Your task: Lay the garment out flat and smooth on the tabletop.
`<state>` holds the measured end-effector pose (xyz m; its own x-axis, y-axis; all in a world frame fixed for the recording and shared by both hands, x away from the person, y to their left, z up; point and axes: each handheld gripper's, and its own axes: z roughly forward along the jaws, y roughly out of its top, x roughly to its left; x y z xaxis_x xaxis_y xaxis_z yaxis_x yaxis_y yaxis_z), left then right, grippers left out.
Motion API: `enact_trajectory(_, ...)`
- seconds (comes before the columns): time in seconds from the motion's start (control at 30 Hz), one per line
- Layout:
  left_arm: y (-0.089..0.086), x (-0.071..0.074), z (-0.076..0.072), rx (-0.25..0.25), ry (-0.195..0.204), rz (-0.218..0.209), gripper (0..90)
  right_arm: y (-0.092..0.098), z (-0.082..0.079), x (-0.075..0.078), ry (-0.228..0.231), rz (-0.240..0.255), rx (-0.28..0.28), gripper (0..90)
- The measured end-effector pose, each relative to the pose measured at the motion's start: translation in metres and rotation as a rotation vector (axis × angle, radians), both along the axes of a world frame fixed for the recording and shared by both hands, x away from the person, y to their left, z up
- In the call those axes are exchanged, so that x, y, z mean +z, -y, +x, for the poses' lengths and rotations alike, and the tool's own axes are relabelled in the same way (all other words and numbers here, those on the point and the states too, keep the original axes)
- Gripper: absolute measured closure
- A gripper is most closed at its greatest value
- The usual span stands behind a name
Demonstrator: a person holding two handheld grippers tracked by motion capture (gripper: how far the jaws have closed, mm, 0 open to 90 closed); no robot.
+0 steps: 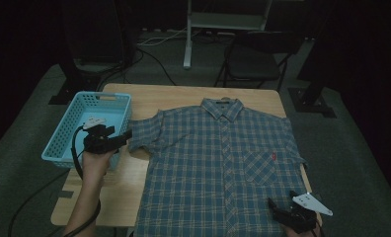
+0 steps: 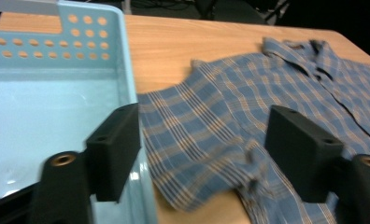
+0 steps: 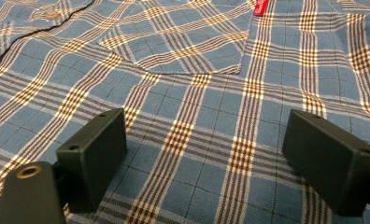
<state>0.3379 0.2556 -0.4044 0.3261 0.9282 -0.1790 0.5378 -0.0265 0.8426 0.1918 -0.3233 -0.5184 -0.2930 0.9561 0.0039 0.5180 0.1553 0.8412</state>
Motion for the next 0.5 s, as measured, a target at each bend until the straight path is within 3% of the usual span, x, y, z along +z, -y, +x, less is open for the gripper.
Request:
enact_trajectory(0.33,0.013,-0.012,-0.045,-0.063,0.043,0.014,26.3,0.000,0.000,0.000,0.001,0.000,0.001,13.4)
enact_trajectory(0.4,0.015,-0.017,-0.052,-0.067,0.034,0.015,17.9,0.000,0.000,0.000,0.001,0.000,0.001,13.4)
enact_trajectory(0.5,0.020,-0.026,-0.065,-0.100,0.027,0.015,17.9,0.000,0.000,0.000,0.003,0.000,0.001,13.4)
